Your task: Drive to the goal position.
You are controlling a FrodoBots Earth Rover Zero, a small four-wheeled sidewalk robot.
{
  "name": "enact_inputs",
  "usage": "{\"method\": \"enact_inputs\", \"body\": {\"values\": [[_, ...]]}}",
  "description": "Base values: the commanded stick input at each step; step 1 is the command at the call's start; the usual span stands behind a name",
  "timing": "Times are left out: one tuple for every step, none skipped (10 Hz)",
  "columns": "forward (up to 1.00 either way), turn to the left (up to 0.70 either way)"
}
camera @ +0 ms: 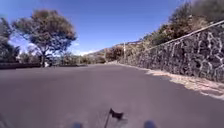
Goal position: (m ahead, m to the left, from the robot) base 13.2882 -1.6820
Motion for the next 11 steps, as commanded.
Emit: {"method": "enact_inputs", "body": {"values": [[0.70, -0.19], [0.70, -0.08], [0.70, -0.02], [0.70, 0.00], [0.70, 0.00], [0.70, 0.00], [0.70, 0.00], [0.70, 0.00], [0.70, 0.00], [0.70, 0.00], [0.70, 0.00]]}}
